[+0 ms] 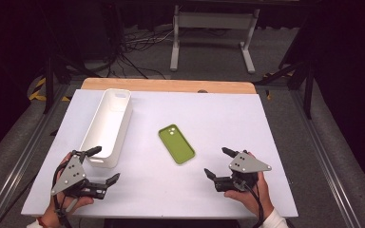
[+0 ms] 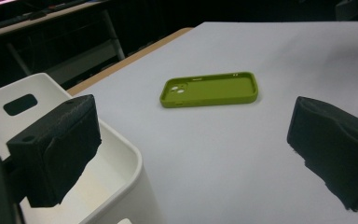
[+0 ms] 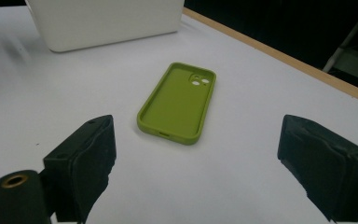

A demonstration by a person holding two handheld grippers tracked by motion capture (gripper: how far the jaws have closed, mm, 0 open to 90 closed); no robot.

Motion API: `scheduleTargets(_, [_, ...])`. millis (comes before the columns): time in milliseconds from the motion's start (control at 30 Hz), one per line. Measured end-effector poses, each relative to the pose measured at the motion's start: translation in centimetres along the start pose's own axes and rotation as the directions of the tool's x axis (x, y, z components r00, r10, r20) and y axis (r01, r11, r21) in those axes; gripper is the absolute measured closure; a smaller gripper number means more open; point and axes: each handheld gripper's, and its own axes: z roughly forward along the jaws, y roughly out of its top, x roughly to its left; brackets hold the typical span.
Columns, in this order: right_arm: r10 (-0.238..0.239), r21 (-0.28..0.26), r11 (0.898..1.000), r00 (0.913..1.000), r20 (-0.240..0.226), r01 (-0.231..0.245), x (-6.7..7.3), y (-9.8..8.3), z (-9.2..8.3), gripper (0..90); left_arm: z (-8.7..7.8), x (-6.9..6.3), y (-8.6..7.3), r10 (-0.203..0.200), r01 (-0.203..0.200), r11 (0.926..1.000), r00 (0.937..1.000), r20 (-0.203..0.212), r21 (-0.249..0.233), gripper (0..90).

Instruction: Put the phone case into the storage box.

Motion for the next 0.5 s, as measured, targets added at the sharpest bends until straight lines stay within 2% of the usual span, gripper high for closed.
scheduleTargets(100, [0.009, 0.026, 1.0, 0.9996, -0.028, -0.009, -0.4, 0.7, 0.2, 13.7, -0.1, 0.1, 0.0, -0.015, 0.015, 0.9999, 0.9999, -0.001, -0.007, 3.6])
scheduleTargets(167, [0.022, 0.04, 0.999, 0.9975, -0.068, -0.019, -0.8, 1.2, 0.4, 17.5, -0.2, 0.2, -0.1, -0.017, 0.017, 0.9998, 0.9999, -0.002, -0.006, 3.6])
scheduleTargets(267, [0.033, 0.07, 0.997, 0.9959, -0.084, -0.027, -1.2, 2.2, 1.0, 17.5, -0.3, 0.3, 0.1, 0.011, -0.01, 0.9998, 0.9997, -0.024, 0.015, 4.4])
scheduleTargets(300, [0.029, 0.079, 0.997, 0.9963, -0.081, -0.022, -1.2, 2.4, 1.2, 17.5, -0.4, 0.4, 0.2, 0.03, -0.03, 0.9994, 0.999, -0.032, 0.019, 4.6])
scheduleTargets(367, [0.03, 0.104, 0.994, 0.9957, -0.087, -0.021, -1.5, 2.8, 1.7, 17.8, -0.6, 0.5, 0.3, 0.018, -0.018, 0.9998, 0.9994, -0.03, 0.01, 4.6])
scheduleTargets(400, [0.024, 0.135, 0.991, 0.9965, -0.08, -0.013, -1.7, 3.3, 2.4, 19.2, -0.7, 0.5, 0.3, 0.014, -0.014, 0.9999, 0.9994, -0.032, 0.006, 4.6])
scheduleTargets(500, [0.042, 0.163, 0.986, 0.9962, -0.077, -0.029, -2.0, 3.9, 3.1, 23.8, -0.6, 0.5, 0.3, 0.003, -0.003, 1.0, 0.9995, -0.033, 0.003, 4.7])
